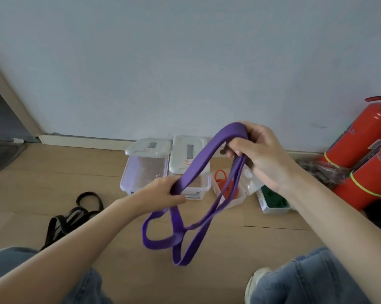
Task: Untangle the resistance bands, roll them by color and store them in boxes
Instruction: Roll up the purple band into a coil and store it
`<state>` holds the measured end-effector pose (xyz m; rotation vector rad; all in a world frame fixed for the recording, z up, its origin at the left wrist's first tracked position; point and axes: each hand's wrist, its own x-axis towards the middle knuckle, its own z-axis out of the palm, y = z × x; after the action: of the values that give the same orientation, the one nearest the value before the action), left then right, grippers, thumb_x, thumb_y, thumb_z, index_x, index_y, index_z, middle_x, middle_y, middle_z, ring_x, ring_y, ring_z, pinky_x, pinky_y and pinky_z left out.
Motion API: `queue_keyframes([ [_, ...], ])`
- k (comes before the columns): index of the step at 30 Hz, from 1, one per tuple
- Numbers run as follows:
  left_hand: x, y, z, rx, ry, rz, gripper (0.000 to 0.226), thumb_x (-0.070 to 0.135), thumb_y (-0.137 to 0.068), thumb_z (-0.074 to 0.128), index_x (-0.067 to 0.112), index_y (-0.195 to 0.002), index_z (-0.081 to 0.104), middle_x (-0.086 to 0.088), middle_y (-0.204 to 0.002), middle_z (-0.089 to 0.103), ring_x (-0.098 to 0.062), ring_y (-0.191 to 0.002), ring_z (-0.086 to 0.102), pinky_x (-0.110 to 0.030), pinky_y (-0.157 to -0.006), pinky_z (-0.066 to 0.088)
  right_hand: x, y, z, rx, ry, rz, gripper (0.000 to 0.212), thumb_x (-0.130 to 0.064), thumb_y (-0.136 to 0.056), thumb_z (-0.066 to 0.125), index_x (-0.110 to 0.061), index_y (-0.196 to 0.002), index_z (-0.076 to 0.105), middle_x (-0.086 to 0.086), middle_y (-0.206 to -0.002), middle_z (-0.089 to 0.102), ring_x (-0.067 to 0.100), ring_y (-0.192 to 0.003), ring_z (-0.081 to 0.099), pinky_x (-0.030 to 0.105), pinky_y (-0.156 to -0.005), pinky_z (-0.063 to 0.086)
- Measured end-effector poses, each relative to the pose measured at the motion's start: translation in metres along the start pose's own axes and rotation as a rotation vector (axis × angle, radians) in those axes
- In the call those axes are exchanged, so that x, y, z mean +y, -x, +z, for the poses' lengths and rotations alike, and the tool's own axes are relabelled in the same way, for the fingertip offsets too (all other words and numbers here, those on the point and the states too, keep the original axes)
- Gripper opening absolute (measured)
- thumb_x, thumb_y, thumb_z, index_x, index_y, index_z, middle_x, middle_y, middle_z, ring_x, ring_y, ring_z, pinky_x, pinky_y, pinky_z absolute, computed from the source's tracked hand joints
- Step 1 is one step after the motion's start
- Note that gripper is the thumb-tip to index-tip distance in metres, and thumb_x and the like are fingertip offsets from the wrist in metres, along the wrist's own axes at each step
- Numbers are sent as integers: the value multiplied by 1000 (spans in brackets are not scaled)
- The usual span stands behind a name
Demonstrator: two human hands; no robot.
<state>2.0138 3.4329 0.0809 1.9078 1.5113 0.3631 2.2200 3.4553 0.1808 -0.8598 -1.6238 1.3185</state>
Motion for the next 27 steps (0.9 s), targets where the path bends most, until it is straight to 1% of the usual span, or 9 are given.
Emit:
queue_keyframes([
  [4, 16, 7, -46, 342, 240, 6, 23, 11, -78, 61, 17, -61, 46, 5, -53, 48, -15, -55, 51, -31, -61, 46, 11, 1, -18, -188, 624, 320, 11, -12, -80, 69, -7, -89, 63, 4, -78, 66, 21, -79, 63, 31, -75, 48],
  [6, 33, 15, -64, 435, 359, 108, 6, 15, -65, 56, 15, -62, 51, 11, -48, 49, -7, -49, 51, -20, -55, 46, 21, 8, -18, -344, 710, 503, 55, -32, -68, 80, -14, -114, 56, -3, -107, 62, 17, -104, 60, 26, -88, 44],
  [8, 49, 20, -58, 327, 162, 161, 9, 14, -61, 60, 14, -62, 51, 9, -50, 45, -4, -46, 41, -16, -47, 34, 25, 12, -1, -390, 575, 450, 84, -47, -55, 81, -31, -128, 43, -17, -127, 50, 2, -121, 47, 20, -100, 37],
  [10, 58, 20, -44, 240, 34, 177, 17, 8, -66, 63, 14, -60, 48, 6, -53, 42, -6, -46, 37, -17, -46, 30, 31, 10, 16, -422, 573, 274, 59, -48, -58, 81, -36, -108, 51, -22, -113, 57, -7, -110, 51, 10, -89, 39],
  [14, 47, 13, -39, 220, 70, 186, 16, 18, -67, 61, 16, -60, 47, 5, -53, 42, -8, -50, 37, -21, -51, 30, 25, 5, 28, -289, 613, 79, 20, -30, -67, 70, -20, -69, 53, -15, -56, 47, 3, -56, 46, 17, -57, 37],
  [20, 12, 5, -9, 64, 153, 46, 20, 8, -75, 60, 12, -65, 43, -8, -66, 50, -25, -64, 50, -47, -70, 48, 4, -2, 18, -109, -235, 58, 9, -1, -63, 51, -7, -68, 55, 4, -58, 51, 15, -58, 50, 18, -57, 42],
  [22, 7, 4, -13, 46, 134, 44, 21, 8, -76, 60, 12, -67, 41, -9, -68, 48, -34, -69, 54, -47, -74, 48, 1, -4, 5, -19, -317, 52, 12, -1, -62, 48, -8, -66, 57, 2, -56, 50, 14, -59, 50, 19, -58, 42],
  [24, 5, 3, -25, 129, 129, 11, 26, 2, -79, 58, 14, -64, 41, -4, -63, 49, -27, -63, 55, -39, -67, 48, 5, -4, -8, -18, -36, 90, 13, -7, -65, 51, -16, -70, 59, 0, -59, 52, 15, -64, 52, 23, -63, 41],
  [27, 9, 0, -58, 426, 328, -27, 31, -6, -81, 49, 15, -59, 44, 5, -48, 51, -12, -49, 53, -32, -66, 50, 29, 0, -19, -321, 839, 329, 8, -26, -74, 63, -27, -77, 56, -1, -73, 59, 24, -78, 61, 33, -71, 44],
])
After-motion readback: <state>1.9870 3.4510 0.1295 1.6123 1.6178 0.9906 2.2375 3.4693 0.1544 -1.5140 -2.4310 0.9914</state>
